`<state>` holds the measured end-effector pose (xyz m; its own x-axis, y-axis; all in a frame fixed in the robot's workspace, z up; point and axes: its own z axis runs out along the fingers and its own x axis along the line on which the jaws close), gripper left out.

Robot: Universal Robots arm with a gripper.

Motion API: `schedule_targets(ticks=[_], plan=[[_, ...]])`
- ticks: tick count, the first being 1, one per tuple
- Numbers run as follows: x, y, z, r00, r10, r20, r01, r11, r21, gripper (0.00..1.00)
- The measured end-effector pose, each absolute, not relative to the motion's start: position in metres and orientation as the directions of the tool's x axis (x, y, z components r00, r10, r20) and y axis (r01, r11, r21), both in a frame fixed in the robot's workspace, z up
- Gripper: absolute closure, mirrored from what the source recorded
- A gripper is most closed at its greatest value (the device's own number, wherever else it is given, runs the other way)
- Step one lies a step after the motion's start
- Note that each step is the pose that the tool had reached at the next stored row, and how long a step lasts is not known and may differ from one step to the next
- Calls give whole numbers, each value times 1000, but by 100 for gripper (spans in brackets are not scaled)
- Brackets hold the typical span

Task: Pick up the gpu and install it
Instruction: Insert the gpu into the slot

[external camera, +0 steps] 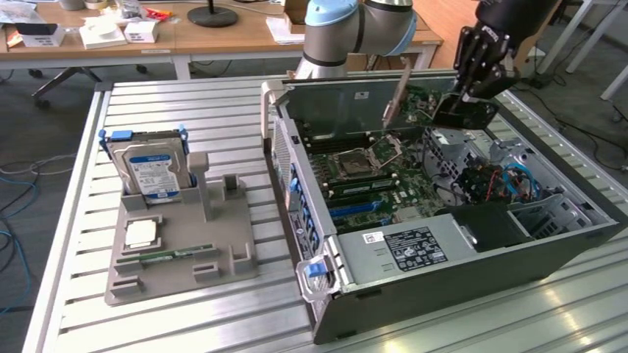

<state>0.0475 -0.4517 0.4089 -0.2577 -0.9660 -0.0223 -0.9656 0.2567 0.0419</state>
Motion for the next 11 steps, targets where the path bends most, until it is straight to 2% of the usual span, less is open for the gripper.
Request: schedule_targets(ticks=[11], plan=[[48, -452, 407, -60, -998, -22, -997, 59, 42, 74]])
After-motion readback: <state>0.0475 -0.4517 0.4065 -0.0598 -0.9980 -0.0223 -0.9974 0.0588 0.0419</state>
